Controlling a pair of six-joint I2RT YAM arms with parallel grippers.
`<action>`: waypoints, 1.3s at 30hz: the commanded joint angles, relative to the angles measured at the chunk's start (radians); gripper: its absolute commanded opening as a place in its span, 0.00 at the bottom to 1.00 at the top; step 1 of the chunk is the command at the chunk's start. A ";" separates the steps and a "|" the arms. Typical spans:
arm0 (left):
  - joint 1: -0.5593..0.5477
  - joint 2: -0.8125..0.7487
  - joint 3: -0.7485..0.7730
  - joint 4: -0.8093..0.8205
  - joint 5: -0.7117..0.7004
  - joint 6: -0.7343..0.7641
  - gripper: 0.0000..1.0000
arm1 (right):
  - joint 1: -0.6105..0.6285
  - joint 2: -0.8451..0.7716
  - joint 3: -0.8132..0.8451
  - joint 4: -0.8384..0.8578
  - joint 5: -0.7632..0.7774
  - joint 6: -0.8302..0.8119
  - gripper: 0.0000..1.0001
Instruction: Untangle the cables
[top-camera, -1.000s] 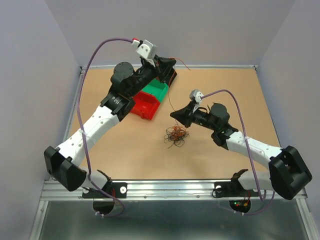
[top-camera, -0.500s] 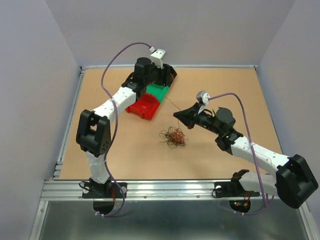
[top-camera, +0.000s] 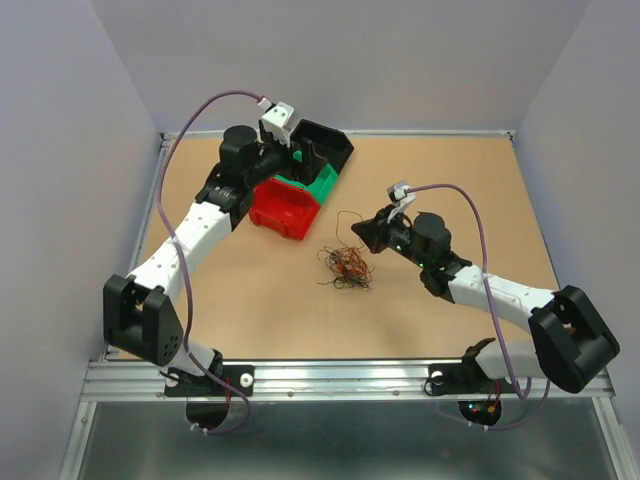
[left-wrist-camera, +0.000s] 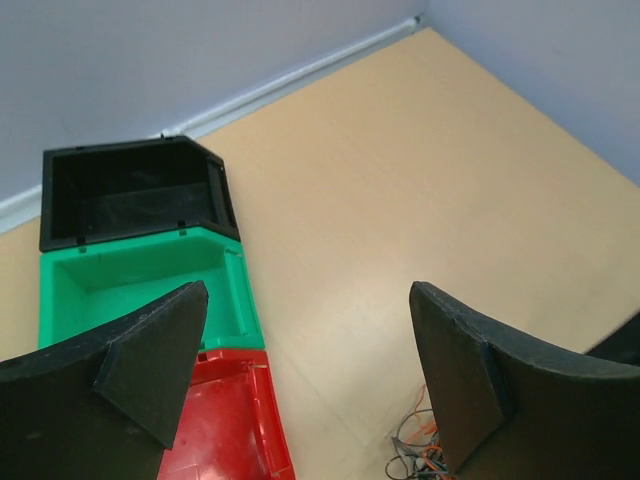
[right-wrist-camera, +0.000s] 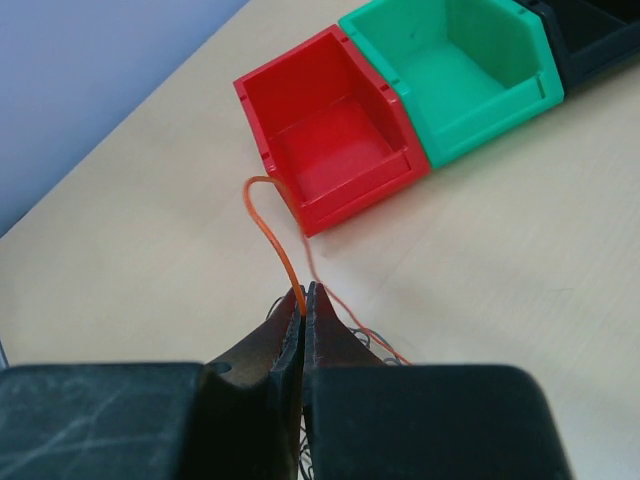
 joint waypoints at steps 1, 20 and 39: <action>-0.008 -0.120 -0.066 0.057 0.029 0.027 0.95 | 0.007 0.003 0.066 0.024 0.069 0.004 0.01; -0.190 -0.148 -0.261 0.073 0.107 0.492 0.88 | 0.005 -0.017 0.068 0.013 -0.002 -0.019 0.01; -0.285 -0.019 -0.194 0.060 -0.003 0.552 0.24 | 0.005 -0.011 0.075 0.001 -0.047 -0.022 0.00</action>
